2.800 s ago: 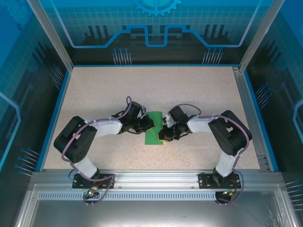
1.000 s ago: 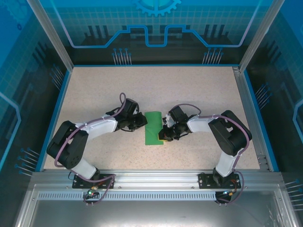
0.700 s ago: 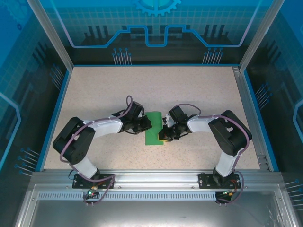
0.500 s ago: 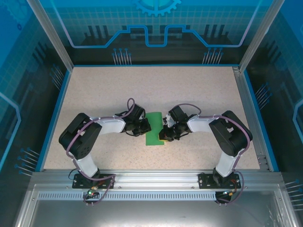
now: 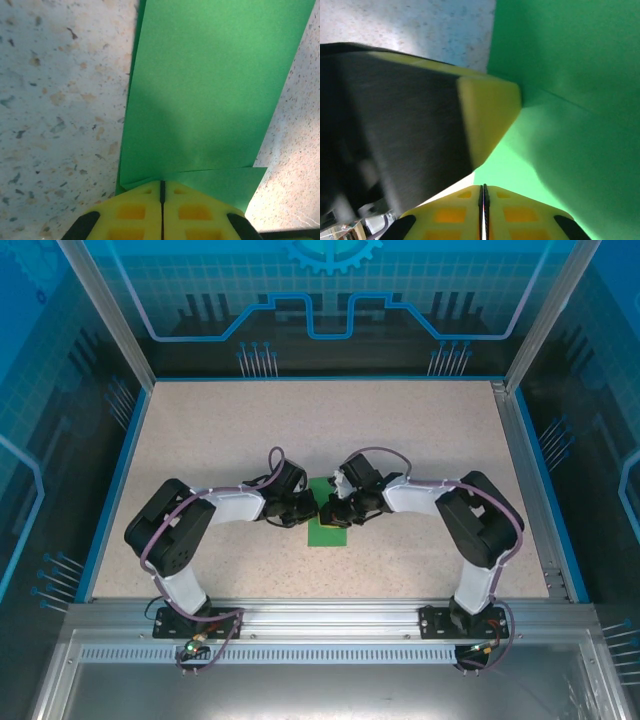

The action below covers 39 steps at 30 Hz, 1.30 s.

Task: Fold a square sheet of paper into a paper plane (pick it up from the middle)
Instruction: Fold the triangle a second time at the center of the table.

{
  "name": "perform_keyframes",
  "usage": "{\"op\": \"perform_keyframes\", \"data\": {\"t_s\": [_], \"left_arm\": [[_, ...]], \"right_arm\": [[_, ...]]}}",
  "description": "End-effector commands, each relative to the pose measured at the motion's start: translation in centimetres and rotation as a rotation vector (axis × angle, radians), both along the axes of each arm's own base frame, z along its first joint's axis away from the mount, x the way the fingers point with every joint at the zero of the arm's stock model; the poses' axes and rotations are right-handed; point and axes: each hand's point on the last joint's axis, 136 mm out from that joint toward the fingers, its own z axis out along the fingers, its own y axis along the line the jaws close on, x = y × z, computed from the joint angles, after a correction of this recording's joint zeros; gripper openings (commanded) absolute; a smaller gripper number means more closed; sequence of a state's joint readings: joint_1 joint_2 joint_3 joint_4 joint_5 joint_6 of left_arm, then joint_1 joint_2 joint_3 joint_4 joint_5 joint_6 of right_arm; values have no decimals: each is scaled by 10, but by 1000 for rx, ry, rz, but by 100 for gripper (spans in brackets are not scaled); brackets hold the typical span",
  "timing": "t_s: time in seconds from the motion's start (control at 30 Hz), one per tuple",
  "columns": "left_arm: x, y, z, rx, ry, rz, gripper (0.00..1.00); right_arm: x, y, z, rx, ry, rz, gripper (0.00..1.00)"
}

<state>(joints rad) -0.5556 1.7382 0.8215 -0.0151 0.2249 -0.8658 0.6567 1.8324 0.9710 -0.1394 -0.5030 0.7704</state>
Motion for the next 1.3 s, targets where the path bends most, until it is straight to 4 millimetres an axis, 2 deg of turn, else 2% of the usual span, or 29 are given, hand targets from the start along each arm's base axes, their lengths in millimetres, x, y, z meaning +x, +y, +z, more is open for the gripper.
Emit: {"op": "perform_keyframes", "data": {"t_s": [0.0,0.17,0.3,0.43,0.67,1.0,1.07,1.27], "left_arm": [[-14,13,-21,53,69,22,9],[-15,15,-25,59,76,29,9],[-17,18,-29,70,85,38,9],[-19,20,-33,81,97,50,8],[-19,22,-36,90,103,56,8],[-20,23,-36,99,109,51,8],[-20,23,-35,96,106,50,8],[-20,22,-33,88,101,43,8]], "right_arm": [[-4,0,-19,-49,38,-4,11],[-14,-13,-38,-100,79,-7,12],[-20,-9,-24,-46,93,-2,13],[-24,-16,-14,-53,80,4,14],[-49,-42,-31,-39,139,-35,14],[-72,-72,-33,-53,158,-62,14],[-69,-71,-25,-32,138,-63,14],[-38,-43,22,61,12,-44,15]]}}
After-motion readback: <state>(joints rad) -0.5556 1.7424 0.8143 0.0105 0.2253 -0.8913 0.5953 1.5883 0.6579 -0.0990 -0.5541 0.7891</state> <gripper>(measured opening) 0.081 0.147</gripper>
